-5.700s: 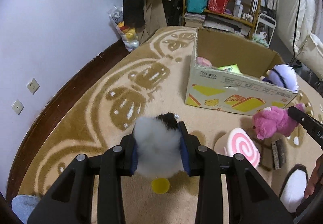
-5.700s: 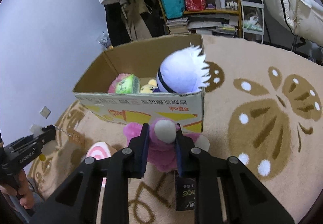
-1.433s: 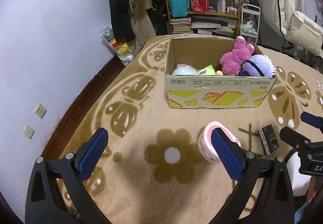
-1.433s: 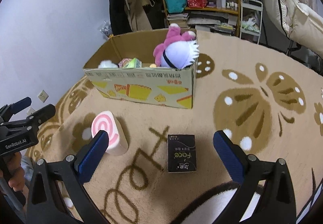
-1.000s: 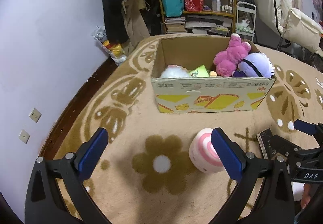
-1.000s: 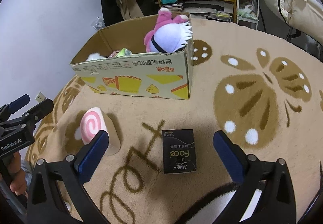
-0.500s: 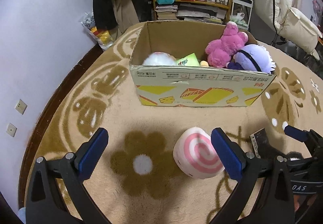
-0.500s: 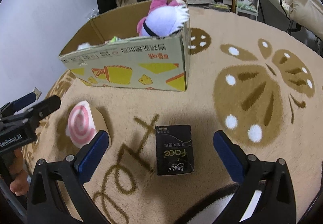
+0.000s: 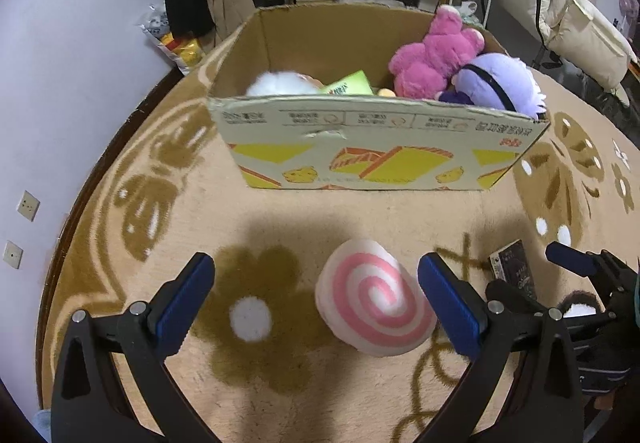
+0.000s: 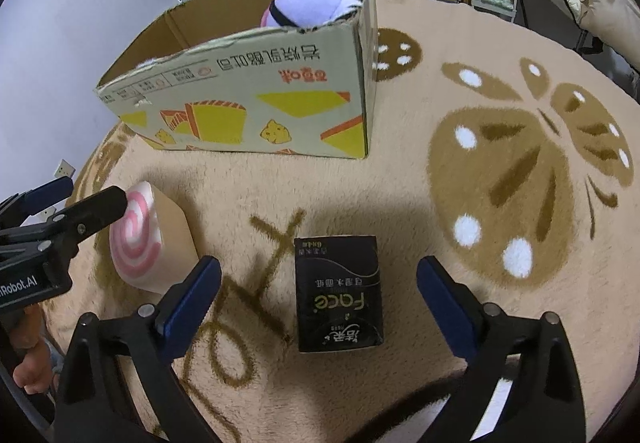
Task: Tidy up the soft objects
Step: 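Move both tools toward the pink swirl cake and black Face tissue pack, then grasp the pink swirl cake with left tool while right tool grasps the black Face pack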
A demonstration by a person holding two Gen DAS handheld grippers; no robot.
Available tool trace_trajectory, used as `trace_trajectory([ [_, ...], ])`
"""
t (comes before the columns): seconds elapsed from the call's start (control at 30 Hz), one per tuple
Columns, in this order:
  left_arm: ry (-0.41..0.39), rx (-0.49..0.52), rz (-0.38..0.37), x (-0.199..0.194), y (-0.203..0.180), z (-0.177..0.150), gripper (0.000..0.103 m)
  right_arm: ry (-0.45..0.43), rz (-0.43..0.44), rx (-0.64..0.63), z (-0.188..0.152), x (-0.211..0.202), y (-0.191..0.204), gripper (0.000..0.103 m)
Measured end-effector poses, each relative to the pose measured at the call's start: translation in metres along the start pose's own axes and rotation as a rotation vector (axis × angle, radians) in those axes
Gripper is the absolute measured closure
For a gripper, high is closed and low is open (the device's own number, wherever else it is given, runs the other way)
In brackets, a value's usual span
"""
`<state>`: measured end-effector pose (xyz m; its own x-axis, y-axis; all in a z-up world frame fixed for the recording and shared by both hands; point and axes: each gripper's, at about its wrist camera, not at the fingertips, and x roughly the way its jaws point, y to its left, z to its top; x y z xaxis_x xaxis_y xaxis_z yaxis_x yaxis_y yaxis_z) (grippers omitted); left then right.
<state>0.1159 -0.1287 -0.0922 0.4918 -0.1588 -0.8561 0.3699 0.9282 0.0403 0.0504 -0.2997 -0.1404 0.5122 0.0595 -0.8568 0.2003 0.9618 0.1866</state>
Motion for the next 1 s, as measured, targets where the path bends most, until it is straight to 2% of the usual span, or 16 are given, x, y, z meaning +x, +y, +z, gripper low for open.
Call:
trace_trajectory([
  [0.17, 0.032, 0.010, -0.010, 0.014, -0.006, -0.004, 0.002, 0.001, -0.006, 0.007, 0.001, 0.005, -0.001, 0.009],
  [0.4, 0.052, 0.035, -0.030, 0.018, -0.015, -0.005, 0.002, 0.076, 0.007, 0.019, -0.003, 0.018, -0.006, 0.013],
  [0.5, 0.083, 0.017, -0.018, 0.025, -0.016, -0.006, 0.002, 0.099, 0.002, 0.016, -0.005, 0.023, -0.006, 0.024],
  [0.63, 0.125, -0.019, -0.029, 0.034, -0.013, -0.010, 0.003, 0.114, -0.010, 0.021, -0.009, 0.026, -0.007, 0.047],
  [0.67, 0.126, -0.018, -0.033, 0.034, -0.013, -0.010, 0.006, 0.112, -0.012, 0.026, -0.010, 0.025, -0.007, 0.053],
  [0.73, 0.135, -0.016, -0.049, 0.034, -0.014, -0.011, 0.012, 0.112, -0.017, 0.031, -0.011, 0.024, -0.008, 0.053],
  [0.83, 0.161, -0.023, -0.092, 0.037, -0.017, -0.014, 0.026, 0.111, -0.014, 0.023, -0.011, 0.024, -0.008, 0.054],
  [0.9, 0.179, -0.024, -0.110, 0.039, -0.019, -0.018, 0.041, 0.112, -0.009, 0.013, -0.011, 0.023, -0.007, 0.054],
  [1.0, 0.175, -0.019, -0.113, 0.038, -0.019, -0.020, 0.051, 0.112, -0.010, -0.004, -0.012, 0.024, -0.001, 0.054],
])
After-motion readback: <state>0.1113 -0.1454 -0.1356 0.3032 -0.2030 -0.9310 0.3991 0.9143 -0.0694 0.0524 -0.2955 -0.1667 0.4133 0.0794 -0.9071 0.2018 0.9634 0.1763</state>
